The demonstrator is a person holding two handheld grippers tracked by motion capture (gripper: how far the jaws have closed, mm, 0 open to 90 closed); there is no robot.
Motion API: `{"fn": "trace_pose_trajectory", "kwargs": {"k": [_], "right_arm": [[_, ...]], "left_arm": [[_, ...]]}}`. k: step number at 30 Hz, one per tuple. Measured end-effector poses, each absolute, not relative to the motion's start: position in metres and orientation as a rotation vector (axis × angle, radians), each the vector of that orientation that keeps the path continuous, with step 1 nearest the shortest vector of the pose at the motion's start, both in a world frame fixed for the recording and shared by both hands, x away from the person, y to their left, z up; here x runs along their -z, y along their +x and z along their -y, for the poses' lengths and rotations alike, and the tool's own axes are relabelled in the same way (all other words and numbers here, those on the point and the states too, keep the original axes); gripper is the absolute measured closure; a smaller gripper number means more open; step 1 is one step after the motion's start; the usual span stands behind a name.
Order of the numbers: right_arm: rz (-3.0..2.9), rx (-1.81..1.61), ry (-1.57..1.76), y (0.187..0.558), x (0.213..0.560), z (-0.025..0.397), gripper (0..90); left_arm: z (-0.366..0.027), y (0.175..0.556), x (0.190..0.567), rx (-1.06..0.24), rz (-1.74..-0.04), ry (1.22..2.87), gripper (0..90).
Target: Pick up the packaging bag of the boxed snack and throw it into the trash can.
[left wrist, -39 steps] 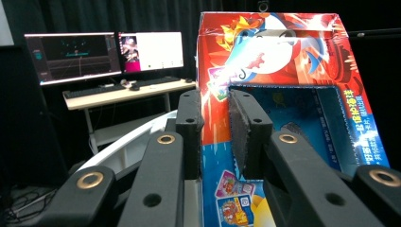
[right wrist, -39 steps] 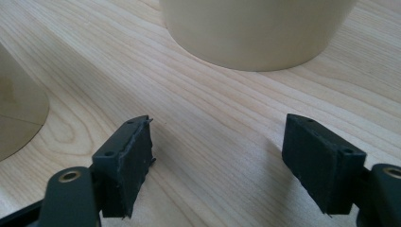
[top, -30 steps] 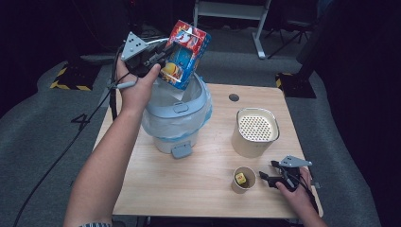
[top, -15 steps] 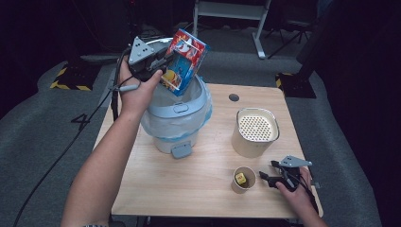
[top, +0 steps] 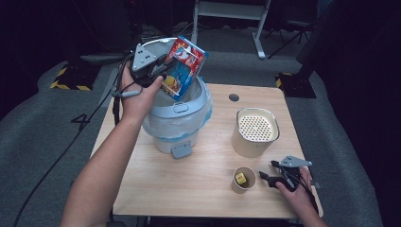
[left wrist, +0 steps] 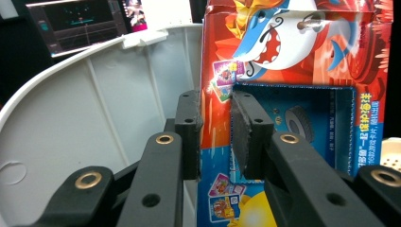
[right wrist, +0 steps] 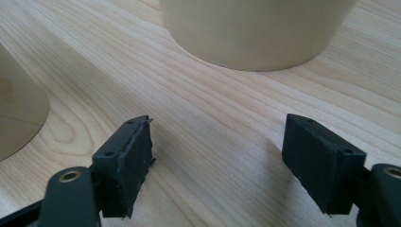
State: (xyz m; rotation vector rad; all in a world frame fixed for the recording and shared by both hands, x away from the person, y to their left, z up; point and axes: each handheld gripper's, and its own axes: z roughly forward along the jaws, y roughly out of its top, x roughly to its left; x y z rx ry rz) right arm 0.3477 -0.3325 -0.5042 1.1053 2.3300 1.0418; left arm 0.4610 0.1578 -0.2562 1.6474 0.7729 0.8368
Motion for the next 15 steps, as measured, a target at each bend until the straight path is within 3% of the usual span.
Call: {"fn": "trace_pose_trajectory", "kwargs": {"k": [15], "right_arm": [[-2.330,-1.042,1.105,0.348,0.504,0.333,25.2]], "left_arm": [[-0.173,0.445,0.253,-0.806,-0.795,1.675,72.5]]}}
